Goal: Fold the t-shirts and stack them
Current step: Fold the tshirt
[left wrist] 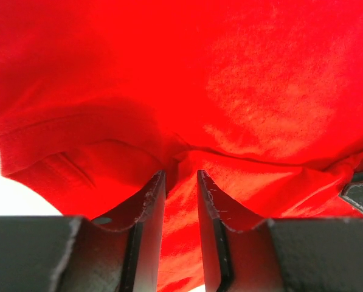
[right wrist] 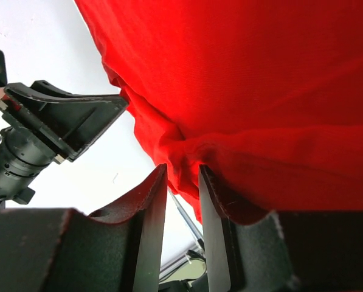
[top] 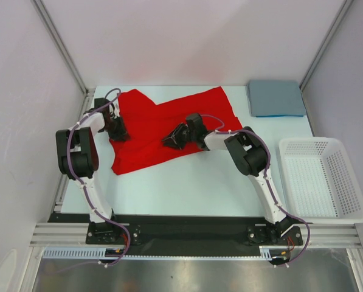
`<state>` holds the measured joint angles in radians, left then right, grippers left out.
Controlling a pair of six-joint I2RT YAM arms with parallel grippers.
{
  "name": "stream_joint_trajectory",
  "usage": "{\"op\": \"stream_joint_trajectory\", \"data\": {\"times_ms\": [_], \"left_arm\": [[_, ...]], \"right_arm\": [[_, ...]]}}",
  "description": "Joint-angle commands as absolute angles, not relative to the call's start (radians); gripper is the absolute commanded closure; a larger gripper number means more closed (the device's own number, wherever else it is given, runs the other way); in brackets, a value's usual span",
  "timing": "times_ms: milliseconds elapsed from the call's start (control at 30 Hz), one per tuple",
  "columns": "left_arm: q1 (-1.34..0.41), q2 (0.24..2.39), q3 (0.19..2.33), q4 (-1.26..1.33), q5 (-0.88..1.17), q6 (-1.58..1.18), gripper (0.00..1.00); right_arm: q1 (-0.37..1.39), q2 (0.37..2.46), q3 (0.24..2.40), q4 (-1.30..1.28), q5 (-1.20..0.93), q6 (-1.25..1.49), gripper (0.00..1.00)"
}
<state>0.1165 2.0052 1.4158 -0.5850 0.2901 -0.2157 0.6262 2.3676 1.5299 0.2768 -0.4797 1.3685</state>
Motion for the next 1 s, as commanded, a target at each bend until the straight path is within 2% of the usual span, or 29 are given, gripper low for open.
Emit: {"op": "stream_joint_trajectory", "data": {"times_ms": [0, 400, 633, 833, 900, 967], "left_arm": [[0.104, 2.005, 1.447, -0.578, 0.287, -0.184, 0.68], [0.103, 2.02, 1.454, -0.56, 0.279, -0.21, 0.76], [0.104, 2.02, 1.462, -0.552, 0.282, -0.221, 0.84], [0.104, 2.002, 1.454, -0.545, 0.273, -0.236, 0.93], [0.106, 1.987, 1.45, -0.532, 0.256, -0.242, 0.99], [0.106, 1.982, 1.445, -0.526, 0.247, -0.252, 1.0]], "right_arm": [[0.624, 2.387, 1.575, 0.282, -0.495, 1.368, 0.67], [0.621, 2.414, 1.606, 0.267, -0.505, 1.367, 0.66], [0.611, 2.439, 1.646, 0.262, -0.506, 1.381, 0.67], [0.589, 2.421, 1.612, 0.282, -0.503, 1.393, 0.77], [0.581, 2.405, 1.597, 0.296, -0.5, 1.391, 0.83], [0.571, 2.402, 1.579, 0.31, -0.5, 1.393, 0.92]]}}
